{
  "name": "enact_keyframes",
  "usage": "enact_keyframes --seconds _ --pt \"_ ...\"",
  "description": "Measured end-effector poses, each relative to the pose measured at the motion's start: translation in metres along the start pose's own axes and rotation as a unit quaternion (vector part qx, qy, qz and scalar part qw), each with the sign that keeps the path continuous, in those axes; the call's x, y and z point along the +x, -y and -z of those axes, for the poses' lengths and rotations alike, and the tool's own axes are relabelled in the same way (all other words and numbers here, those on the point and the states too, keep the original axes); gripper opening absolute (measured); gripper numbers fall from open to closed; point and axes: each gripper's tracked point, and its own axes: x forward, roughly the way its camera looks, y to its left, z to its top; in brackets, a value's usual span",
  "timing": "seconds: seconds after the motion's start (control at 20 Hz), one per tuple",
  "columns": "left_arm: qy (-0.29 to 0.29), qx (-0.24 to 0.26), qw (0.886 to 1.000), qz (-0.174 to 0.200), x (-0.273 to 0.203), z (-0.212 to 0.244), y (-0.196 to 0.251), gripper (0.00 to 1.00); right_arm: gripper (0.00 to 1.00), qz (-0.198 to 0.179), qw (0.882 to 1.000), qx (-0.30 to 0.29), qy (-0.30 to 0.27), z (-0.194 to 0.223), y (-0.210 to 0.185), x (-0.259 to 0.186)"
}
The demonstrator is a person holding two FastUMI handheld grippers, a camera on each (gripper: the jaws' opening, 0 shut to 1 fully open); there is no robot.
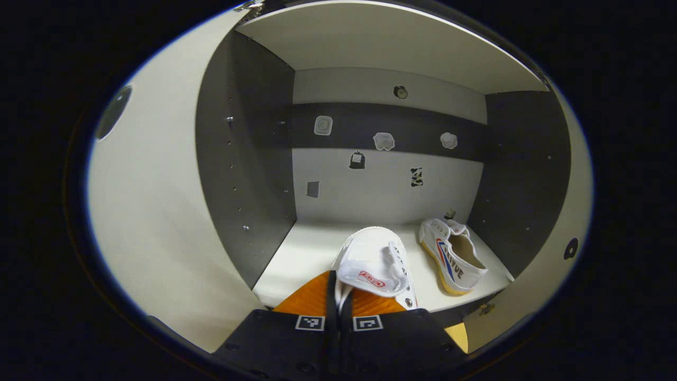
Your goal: Grab one shoe with the right hand and put it into the shoe cabinet, grab the other shoe with the left hand and put it into the shoe cabinet; then close the right door with the right hand and the left door with the left hand.
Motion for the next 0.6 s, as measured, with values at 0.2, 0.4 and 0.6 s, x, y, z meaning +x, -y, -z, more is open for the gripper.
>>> enact_keyframes --seconds 0.2,0.4,0.6 --pt "-0.030 0.010 0.999 -0.022 0.063 -0.012 0.004 0.05 0.98 0.018 1.000 0.002 -0.006 0.004 0.024 0.006" --pt "-0.045 0.028 0.997 -0.058 0.118 -0.019 0.003 0.05 0.98 0.039 0.999 -0.005 -0.012 0.008 0.051 0.010" --pt "-0.067 0.062 0.994 -0.068 0.147 -0.013 0.012 0.05 0.98 0.059 0.998 -0.007 -0.015 0.008 0.072 0.011"
